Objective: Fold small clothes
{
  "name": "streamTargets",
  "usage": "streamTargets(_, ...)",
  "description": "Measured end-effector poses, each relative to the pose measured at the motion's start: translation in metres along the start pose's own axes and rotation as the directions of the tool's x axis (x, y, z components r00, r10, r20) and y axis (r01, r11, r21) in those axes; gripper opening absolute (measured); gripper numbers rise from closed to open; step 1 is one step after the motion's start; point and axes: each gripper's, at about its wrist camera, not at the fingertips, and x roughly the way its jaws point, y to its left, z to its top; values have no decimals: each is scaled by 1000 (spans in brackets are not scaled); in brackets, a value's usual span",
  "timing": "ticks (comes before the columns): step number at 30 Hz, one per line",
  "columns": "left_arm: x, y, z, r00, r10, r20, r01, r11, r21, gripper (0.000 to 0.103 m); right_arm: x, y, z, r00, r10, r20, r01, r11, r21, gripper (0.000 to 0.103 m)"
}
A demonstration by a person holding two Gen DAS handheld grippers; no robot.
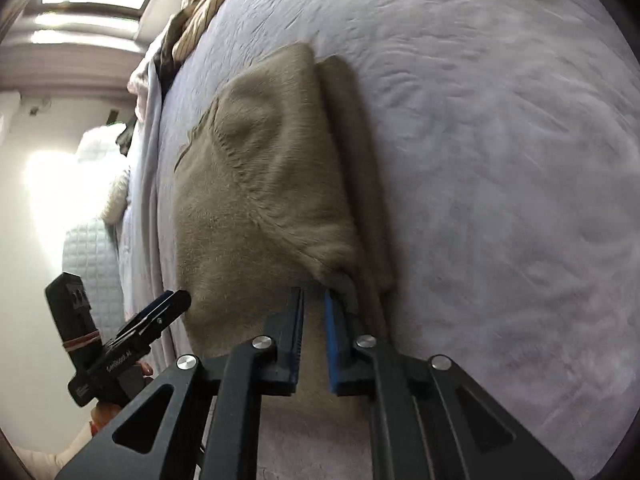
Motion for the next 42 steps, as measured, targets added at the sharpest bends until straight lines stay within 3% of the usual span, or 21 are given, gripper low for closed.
streamTargets(1, -3, 1, 0, 1000, 11, 1, -11, 1000, 9, 92, -5, -4, -5, 1000, 0, 7, 0, 1000, 9, 10)
streamTargets(2, -6, 2, -1, 1000, 23, 1, -23, 1000, 17, 92, -7, -5, -8, 1000, -28, 8, 27, 1000, 15, 21)
streamTargets(3, -10, 3, -2, 1000, 31, -4, -31, 999, 22, 92, -8, -8, -12, 996, -90, 1, 90, 996, 19, 28)
streamTargets(4, -13, 4, -4, 999, 36, -11, -36, 999, 24, 92, -11, -15, -16, 995, -99, -6, 99, 994, 36, 32)
streamTargets(7, -23, 9, -11, 999, 42, -21, -41, 999, 24, 92, -24, -28, -30, 1000, -14, 0, 14, 992, 128, 36)
streamTargets(8, -27, 11, -14, 999, 46, -14, -45, 999, 27, 92, -29, -29, -36, 1000, -3, 8, 1, 989, 147, 48)
streamTargets(10, -33, 14, -20, 999, 40, -7, -40, 999, 23, 92, -34, -28, -46, 1000, 6, 21, -9, 986, 166, 61)
streamTargets(13, -37, 17, -28, 999, 47, -14, -46, 999, 8, 103, -44, -33, -67, 1000, 11, 23, -15, 982, 189, 61)
streamTargets(15, -37, 17, -33, 998, 46, -39, -46, 999, 10, 103, -46, -35, -76, 1000, 11, 22, -16, 979, 204, 61)
streamTargets(20, -32, 14, -48, 992, 38, -124, -38, 999, 1, 103, -40, -21, -77, 1000, 3, 17, -6, 977, 212, 76)
streamTargets(26, -17, 27, -64, 978, 56, -199, -69, 996, -59, 103, -42, -4, -78, 1000, -10, 3, 9, 982, 188, 77)
streamTargets(29, -10, 33, -74, 970, -12, -243, -12, 995, -96, 103, -38, 3, -76, 1000, -18, -9, 19, 984, 179, 79)
streamTargets(42, -19, 39, -72, 972, -56, -227, 23, 989, -147, 103, -37, 3, -80, 999, -36, -31, 40, 987, 158, 79)
